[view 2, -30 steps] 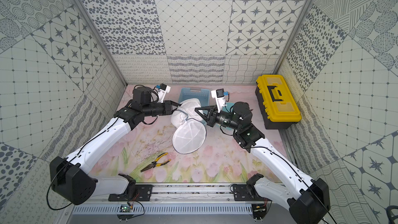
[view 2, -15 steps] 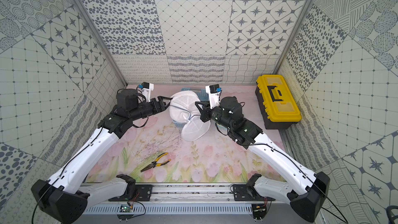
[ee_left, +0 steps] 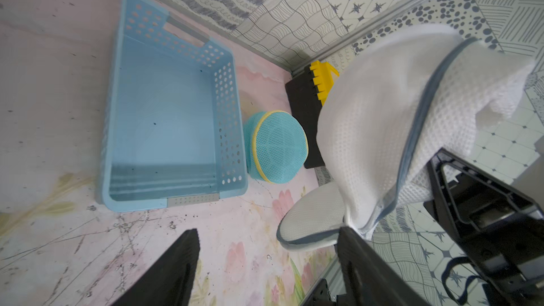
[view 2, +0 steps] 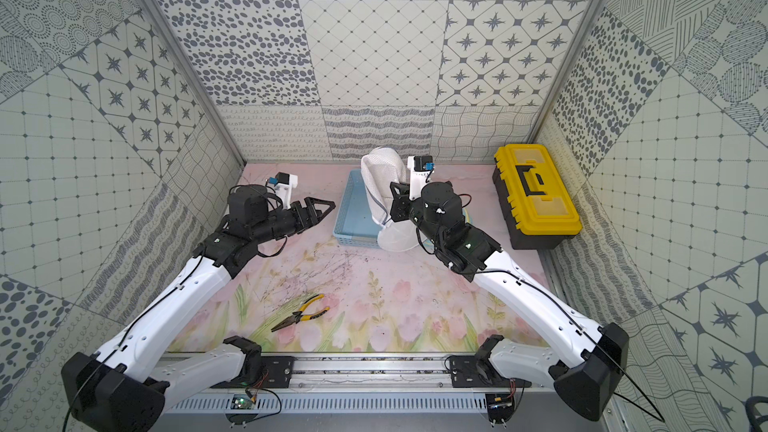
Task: Turn the laundry bag inside out
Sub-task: Turn over the laundry bag.
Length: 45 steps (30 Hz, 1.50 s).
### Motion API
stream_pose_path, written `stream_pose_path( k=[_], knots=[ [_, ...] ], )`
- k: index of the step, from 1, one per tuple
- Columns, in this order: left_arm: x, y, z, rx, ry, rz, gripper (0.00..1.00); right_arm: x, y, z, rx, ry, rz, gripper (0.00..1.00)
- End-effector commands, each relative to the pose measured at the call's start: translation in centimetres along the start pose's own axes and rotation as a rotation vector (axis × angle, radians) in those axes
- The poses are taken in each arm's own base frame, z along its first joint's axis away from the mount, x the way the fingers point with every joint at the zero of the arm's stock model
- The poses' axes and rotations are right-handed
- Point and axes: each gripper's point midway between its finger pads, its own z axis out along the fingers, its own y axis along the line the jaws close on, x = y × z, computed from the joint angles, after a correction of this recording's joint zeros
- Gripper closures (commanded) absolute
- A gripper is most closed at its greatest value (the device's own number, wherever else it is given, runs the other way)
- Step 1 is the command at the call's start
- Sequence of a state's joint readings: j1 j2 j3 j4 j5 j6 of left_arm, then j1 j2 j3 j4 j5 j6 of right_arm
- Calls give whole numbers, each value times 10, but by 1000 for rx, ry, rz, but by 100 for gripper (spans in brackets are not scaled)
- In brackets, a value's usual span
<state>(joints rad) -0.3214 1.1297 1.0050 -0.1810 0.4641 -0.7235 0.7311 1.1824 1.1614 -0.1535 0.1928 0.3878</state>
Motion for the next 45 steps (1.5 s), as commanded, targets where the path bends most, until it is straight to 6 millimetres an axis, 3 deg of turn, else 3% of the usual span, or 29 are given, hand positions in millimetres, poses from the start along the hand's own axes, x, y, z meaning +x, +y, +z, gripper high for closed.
stream_pose_path(
  k=[1,5,9,13,16,24,30,35,39,41,45],
  knots=[
    [26,-73,14,287,95,133,21,-21,11,7,-22,-76,53,100],
    [33,-81,16,281,73,181,23,-19,15,11,-29,-79,74,100],
    [55,-93,22,265,101,280,27,-17,14,14,-15,-84,95,100],
    [75,-79,41,176,150,329,28,-18,19,16,-39,-91,120,100],
    [71,-60,51,85,122,337,26,-20,26,15,-69,-89,134,100],
    [68,-78,60,173,120,306,30,-14,35,17,-106,-77,158,100],
    [52,-60,50,26,47,348,40,-9,33,17,-98,-74,165,100],
    [50,-55,35,-33,-6,388,32,-12,26,10,-78,-106,166,100],
    [51,-58,42,-4,-7,375,30,-10,32,14,-108,-97,184,100],
    [51,-61,47,17,-3,366,33,-8,35,17,-121,-92,200,100],
    [49,-66,57,35,3,357,47,-5,38,19,-135,-87,227,100]
  ],
)
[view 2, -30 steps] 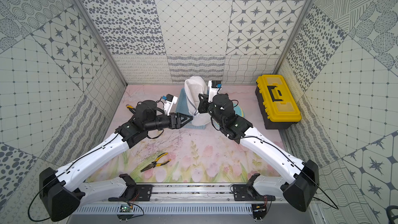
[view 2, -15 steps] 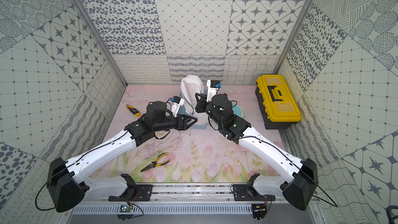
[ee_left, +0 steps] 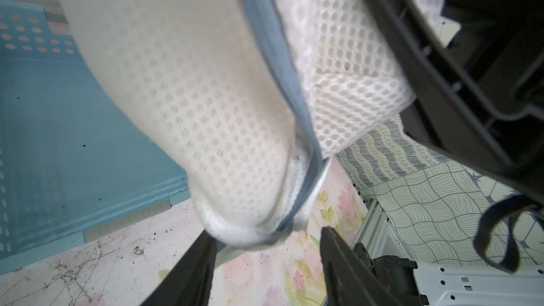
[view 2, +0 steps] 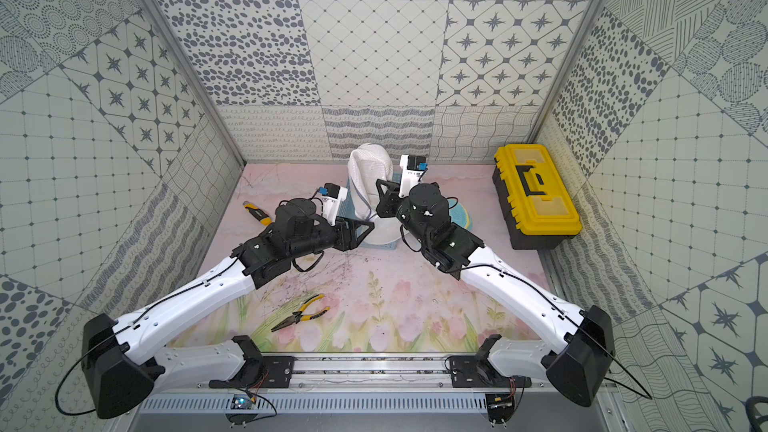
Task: Turn the laundry bag inside out
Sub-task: Turn over the laundry bag.
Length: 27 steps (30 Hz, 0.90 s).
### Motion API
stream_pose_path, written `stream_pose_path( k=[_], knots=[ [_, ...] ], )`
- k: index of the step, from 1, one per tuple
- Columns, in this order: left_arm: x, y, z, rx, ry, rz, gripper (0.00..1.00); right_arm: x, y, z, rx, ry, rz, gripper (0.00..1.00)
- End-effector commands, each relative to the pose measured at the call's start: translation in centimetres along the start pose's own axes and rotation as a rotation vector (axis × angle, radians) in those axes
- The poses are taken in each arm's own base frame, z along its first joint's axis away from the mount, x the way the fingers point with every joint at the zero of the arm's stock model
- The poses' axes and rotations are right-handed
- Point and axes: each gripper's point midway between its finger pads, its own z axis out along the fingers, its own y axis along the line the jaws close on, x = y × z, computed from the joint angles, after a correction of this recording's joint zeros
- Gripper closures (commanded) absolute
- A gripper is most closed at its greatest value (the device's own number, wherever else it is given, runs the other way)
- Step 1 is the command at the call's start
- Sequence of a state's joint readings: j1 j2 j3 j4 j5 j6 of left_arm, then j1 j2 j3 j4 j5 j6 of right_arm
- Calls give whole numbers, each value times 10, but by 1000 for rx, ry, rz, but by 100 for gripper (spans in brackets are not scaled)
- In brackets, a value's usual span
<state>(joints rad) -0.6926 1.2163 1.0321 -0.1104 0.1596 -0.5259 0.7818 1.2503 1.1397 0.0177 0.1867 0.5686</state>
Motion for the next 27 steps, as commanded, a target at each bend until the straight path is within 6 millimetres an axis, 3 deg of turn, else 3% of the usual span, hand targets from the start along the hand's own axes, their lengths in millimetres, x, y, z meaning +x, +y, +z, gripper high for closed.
stream_pose_path(
  k=[1,4,6,10,12,15,20,24,27],
  knots=[
    [-16,-7,9,19,-54,19,52,-5,12,1,-56,-35,45,100],
    [-18,-4,9,7,-67,12,62,-2,13,0,-64,-26,53,100],
    [-19,-3,9,2,-71,11,63,1,12,0,-62,-17,53,100],
    [-15,-6,9,22,-54,-5,40,5,7,-1,-51,-11,49,100],
    [-16,-9,7,40,-63,-13,39,7,7,-1,-48,-7,47,100],
    [-21,-8,2,30,-95,-17,53,8,8,0,-53,-3,52,100],
    [-22,-1,1,-20,-88,-8,99,12,7,1,-53,19,67,100],
    [-11,16,2,-131,0,-13,100,-3,2,-7,-54,-3,64,100],
    [0,49,0,-271,60,-45,100,-12,7,-8,-161,59,120,100]
  ],
)
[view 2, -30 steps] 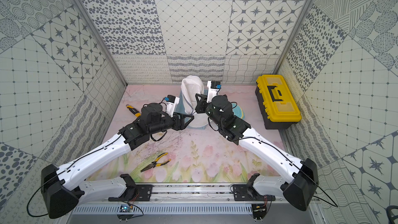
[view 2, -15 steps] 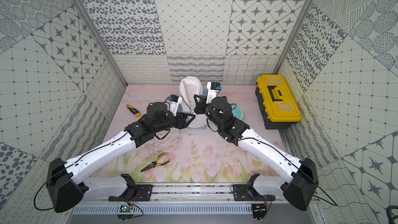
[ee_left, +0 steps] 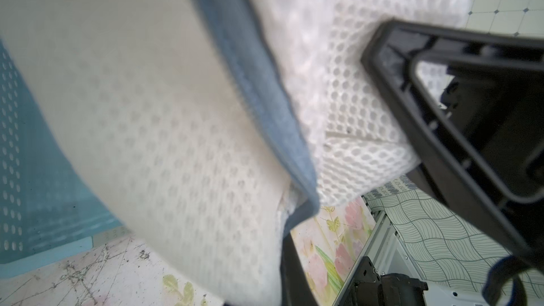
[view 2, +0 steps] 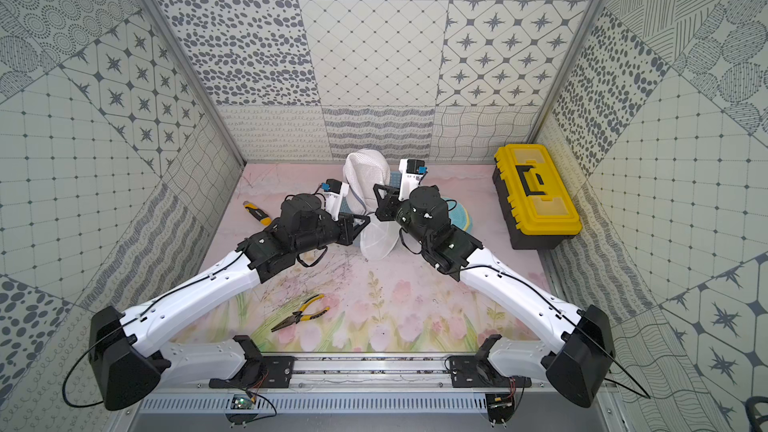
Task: Turn the laundry bag inside out
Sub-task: Turn over the laundry bag.
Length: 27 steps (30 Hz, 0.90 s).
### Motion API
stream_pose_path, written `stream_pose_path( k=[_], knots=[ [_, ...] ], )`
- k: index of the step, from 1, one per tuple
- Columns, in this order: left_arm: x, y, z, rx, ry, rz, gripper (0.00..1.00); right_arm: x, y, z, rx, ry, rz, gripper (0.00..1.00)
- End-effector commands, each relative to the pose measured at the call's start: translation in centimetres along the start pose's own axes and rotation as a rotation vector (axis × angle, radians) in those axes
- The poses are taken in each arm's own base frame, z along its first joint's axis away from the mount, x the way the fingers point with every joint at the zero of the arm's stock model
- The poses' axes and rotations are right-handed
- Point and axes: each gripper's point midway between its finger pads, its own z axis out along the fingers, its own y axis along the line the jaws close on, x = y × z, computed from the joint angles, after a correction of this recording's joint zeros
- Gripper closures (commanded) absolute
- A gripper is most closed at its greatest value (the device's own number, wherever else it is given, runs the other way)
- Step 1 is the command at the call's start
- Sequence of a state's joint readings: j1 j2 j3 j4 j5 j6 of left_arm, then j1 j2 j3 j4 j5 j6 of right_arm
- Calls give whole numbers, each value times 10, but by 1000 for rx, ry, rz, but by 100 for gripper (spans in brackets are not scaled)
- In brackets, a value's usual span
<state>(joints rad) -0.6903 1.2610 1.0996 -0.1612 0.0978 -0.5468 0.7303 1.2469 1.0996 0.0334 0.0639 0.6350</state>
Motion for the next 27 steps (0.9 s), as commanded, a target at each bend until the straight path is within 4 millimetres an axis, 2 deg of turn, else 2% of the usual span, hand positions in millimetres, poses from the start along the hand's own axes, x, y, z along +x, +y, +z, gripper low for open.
stream_pose_path(
  k=[1,5,8,13,16,18,22,23,25,27],
  knots=[
    [11,53,-5,-227,68,-51,100,-24,18,-12,-153,37,74,100],
    [9,95,-16,-305,49,-162,100,-22,16,-21,-284,165,166,100],
    [3,106,-20,-338,43,-153,100,-22,16,-32,-360,220,188,100],
    [-2,122,-23,-335,79,-191,100,-22,4,-49,-449,252,218,100],
    [5,117,-15,-245,184,-203,100,-23,-2,-54,-444,245,193,100],
    [12,101,-9,-152,257,-203,100,-17,-9,-54,-366,259,154,100],
    [24,81,-7,-34,318,-270,52,-4,-18,-46,-268,286,121,100],
    [26,81,-8,-27,318,-286,45,1,-19,-42,-251,294,110,100],
    [32,83,-10,-41,326,-313,38,7,-22,-38,-212,305,86,100],
    [37,90,-16,-92,332,-327,36,11,-26,-35,-168,314,51,100]
  ],
)
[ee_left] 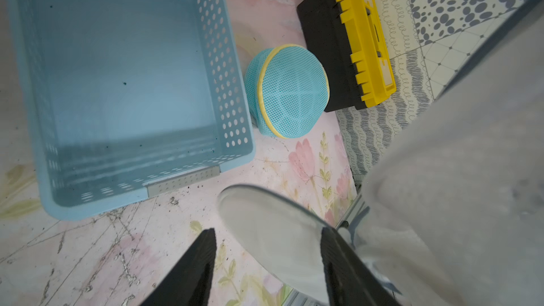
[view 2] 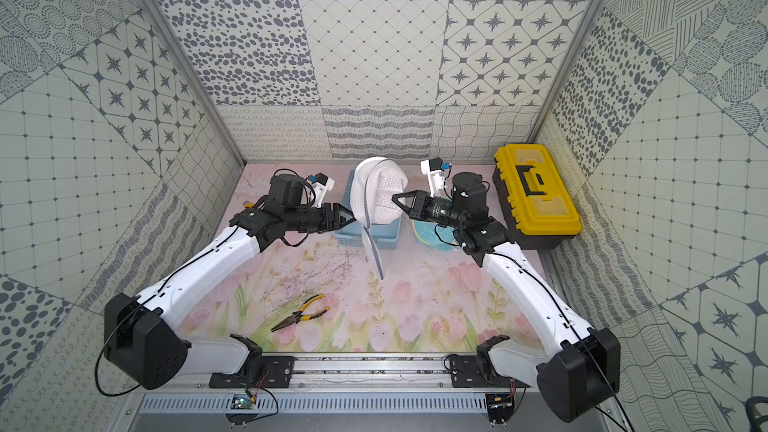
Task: Turn the laundry bag inside out
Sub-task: Turn over the laundry bag.
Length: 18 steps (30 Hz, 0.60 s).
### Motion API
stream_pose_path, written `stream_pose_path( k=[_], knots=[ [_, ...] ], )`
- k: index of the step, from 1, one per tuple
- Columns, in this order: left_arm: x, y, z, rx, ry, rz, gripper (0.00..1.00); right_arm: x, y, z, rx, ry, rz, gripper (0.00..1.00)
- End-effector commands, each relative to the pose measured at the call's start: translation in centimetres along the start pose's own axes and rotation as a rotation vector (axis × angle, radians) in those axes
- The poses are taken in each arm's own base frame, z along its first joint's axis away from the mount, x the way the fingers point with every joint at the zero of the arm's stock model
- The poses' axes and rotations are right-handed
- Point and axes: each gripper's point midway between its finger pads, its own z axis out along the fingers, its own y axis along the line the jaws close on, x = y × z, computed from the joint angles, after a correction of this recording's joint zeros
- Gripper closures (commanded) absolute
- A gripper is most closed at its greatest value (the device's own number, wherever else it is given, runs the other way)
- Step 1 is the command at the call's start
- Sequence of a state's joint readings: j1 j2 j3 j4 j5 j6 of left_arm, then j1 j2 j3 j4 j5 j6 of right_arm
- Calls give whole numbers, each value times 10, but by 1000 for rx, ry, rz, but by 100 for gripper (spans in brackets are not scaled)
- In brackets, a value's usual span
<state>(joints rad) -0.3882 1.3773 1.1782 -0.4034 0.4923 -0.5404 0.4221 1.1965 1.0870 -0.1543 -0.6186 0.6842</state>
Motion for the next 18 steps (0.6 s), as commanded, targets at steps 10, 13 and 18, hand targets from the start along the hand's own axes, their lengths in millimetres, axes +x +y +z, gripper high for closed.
stream_pose_path(
  k=[10,13,18],
  knots=[
    [2,-23,-71,-9,-186,73,33,4,-22,0,258,19,-190,100],
    [-8,-55,-68,155,-224,103,30,9,-18,7,246,40,-206,100],
    [-19,-78,-47,196,-225,172,27,16,-10,17,233,73,-236,100]
  ],
)
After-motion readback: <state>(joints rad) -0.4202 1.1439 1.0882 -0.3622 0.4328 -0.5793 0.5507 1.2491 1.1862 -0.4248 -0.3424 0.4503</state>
